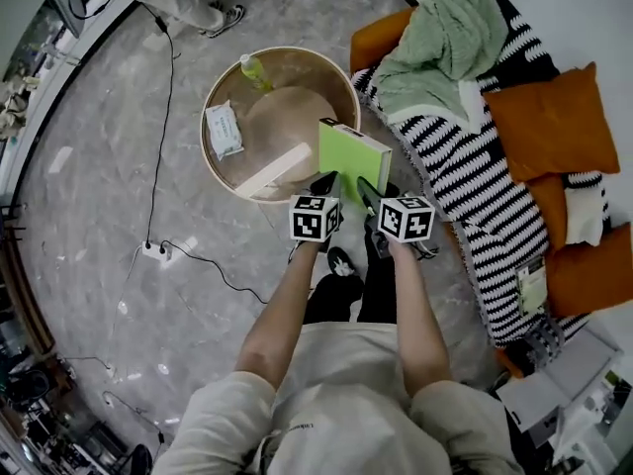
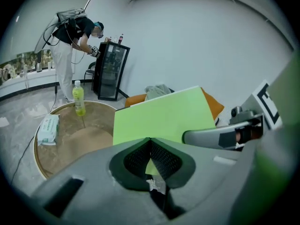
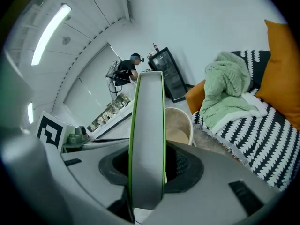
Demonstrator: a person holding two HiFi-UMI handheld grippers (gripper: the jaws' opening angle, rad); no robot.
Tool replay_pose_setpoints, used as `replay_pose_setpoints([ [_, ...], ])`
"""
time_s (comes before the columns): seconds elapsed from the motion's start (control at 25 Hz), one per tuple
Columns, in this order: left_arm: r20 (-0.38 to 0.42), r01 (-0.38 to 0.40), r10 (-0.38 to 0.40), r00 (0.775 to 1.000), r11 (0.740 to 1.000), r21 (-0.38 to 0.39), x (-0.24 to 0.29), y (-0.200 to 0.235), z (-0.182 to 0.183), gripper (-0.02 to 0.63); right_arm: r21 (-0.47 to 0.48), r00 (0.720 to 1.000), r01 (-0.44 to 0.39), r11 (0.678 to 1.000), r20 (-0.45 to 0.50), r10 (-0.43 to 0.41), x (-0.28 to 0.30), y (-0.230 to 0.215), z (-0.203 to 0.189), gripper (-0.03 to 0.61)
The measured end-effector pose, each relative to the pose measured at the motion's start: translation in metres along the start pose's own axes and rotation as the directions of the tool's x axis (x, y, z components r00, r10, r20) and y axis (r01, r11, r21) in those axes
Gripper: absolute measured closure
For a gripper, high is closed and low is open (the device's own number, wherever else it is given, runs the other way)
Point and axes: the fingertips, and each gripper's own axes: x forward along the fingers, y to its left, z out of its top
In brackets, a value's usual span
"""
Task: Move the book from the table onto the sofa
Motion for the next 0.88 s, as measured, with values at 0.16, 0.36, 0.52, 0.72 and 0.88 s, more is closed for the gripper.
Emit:
replay_pose_setpoints([
  [0.16, 0.008, 0.038, -0.038, 0.999, 0.999, -0.005, -0.002, -0.020, 0.024, 0.604, 0.058, 0.995, 0.075, 0.995, 0.063, -0.079, -0.035, -0.008, 0.013, 0.442],
  [0.36, 0.006, 0.106, -0.106, 0.994, 0.994, 0.040, 0.007, -0.062, 0.049, 0.604, 0.081, 0.965, 0.206, 0.975, 0.149, -0.216, -0.077, -0.033, 0.038, 0.442],
  [0.52, 0.007, 0.152, -0.153, 0.988, 0.986, 0.066, 0.019, -0.095, 0.069, 0.604, 0.053, 0.936, 0.281, 0.958, 0.205, -0.286, -0.104, -0.053, 0.066, 0.442],
  [0.72, 0.028, 0.186, -0.190, 0.981, 0.977, 0.108, 0.044, -0.119, 0.110, 0.604, 0.056, 0.896, 0.347, 0.936, 0.276, -0.349, -0.130, -0.084, 0.098, 0.442],
  [0.88, 0.042, 0.199, -0.205, 0.978, 0.972, 0.128, 0.064, -0.133, 0.144, 0.604, 0.080, 0.881, 0.377, 0.923, 0.276, -0.384, -0.136, -0.115, 0.116, 0.442],
])
